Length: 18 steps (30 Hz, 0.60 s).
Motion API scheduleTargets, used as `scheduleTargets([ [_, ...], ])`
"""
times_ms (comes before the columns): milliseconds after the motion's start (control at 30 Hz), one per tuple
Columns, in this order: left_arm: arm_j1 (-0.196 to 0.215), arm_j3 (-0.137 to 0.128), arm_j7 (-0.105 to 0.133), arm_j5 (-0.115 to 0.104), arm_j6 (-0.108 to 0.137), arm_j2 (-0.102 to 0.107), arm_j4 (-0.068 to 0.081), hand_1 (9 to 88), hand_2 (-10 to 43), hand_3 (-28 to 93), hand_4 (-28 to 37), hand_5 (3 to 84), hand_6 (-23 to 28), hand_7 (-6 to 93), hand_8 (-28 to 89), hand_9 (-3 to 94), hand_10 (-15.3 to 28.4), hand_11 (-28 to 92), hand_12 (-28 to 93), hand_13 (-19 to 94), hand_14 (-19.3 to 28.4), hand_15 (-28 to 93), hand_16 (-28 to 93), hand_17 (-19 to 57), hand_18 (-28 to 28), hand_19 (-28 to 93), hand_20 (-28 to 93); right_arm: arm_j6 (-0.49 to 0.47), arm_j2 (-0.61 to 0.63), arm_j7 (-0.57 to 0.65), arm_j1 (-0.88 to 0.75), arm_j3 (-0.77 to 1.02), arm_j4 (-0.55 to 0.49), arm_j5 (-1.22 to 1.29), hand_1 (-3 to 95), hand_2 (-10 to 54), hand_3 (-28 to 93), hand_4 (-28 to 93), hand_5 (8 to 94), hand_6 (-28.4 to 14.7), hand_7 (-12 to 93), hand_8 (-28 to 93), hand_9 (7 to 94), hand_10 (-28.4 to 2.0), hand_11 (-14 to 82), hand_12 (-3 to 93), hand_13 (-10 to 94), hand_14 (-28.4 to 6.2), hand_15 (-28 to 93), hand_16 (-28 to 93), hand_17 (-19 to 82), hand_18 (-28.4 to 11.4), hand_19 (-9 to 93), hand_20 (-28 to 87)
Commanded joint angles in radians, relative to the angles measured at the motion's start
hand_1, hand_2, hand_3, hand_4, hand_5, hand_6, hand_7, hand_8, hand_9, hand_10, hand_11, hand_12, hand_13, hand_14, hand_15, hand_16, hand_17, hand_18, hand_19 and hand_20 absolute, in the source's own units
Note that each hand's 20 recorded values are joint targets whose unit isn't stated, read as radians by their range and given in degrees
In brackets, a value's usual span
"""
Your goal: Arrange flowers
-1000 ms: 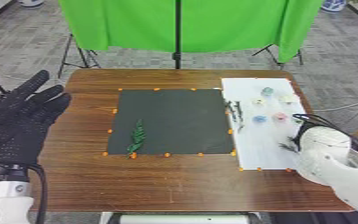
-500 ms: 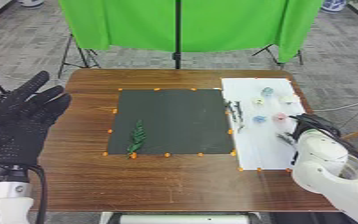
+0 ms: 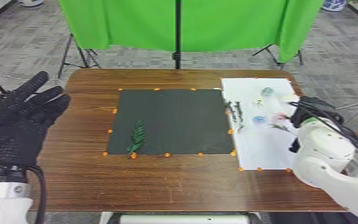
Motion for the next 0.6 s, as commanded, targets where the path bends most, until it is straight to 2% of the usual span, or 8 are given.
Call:
scheduleTargets([
  [33, 0.022, -0.017, -0.020, 0.008, 0.012, -0.009, -0.010, 23.0, 7.0, 81, -23.5, 37.5, 9.9, 18.6, -11, 36.3, 21.2, 31, 11, 27, 28.4, 55, -10, -8.0, 24.6, 59, 14, -0.009, -0.097, -0.051, 0.150, -0.101, -0.082, -0.005, 57.6, -9.5, 67, -28, 89.0, -1.0, 16, 8, 93.7, -9.5, 31.7, 20.0, 93, -3.6, 55, 20, 58, -16.2, 93, 15],
  [300, -0.017, -0.006, -0.059, 0.019, 0.010, -0.011, -0.004, 23.1, 7.1, 81, -23.6, 37.5, 9.9, 18.6, -11, 36.3, 21.2, 31, 11, 27, 28.4, 55, -10, -7.9, 24.6, 59, 14, -0.025, -0.319, -0.088, 0.365, -0.294, -0.002, 0.022, 57.3, -9.5, 67, -28, 89.1, -0.9, 17, 8, 93.7, -9.4, 32.6, 19.3, 93, -3.4, 54, 20, 58, -16.4, 93, 16],
  [400, -0.040, 0.003, -0.070, 0.024, 0.008, -0.003, 0.000, 23.1, 7.1, 81, -23.6, 37.5, 9.9, 18.6, -11, 36.3, 21.2, 31, 11, 27, 28.3, 55, -10, -7.9, 24.6, 59, 13, -0.039, -0.412, -0.101, 0.402, -0.329, 0.051, 0.048, 57.2, -9.5, 67, -28, 89.1, -0.9, 17, 8, 93.7, -9.4, 32.9, 18.9, 93, -3.4, 54, 21, 58, -16.4, 93, 17],
  [600, -0.096, 0.014, -0.129, 0.040, -0.012, 0.007, 0.009, 23.1, 7.1, 81, -23.6, 37.5, 10.0, 18.5, -11, 36.2, 21.3, 31, 11, 27, 28.3, 55, -10, -7.9, 24.6, 59, 13, -0.072, -0.569, -0.118, 0.430, -0.370, 0.149, 0.076, 56.9, -9.5, 68, -28, 88.9, -0.7, 17, 8, 93.7, -9.3, 33.4, 18.1, 94, -3.3, 54, 21, 58, -16.5, 93, 17],
])
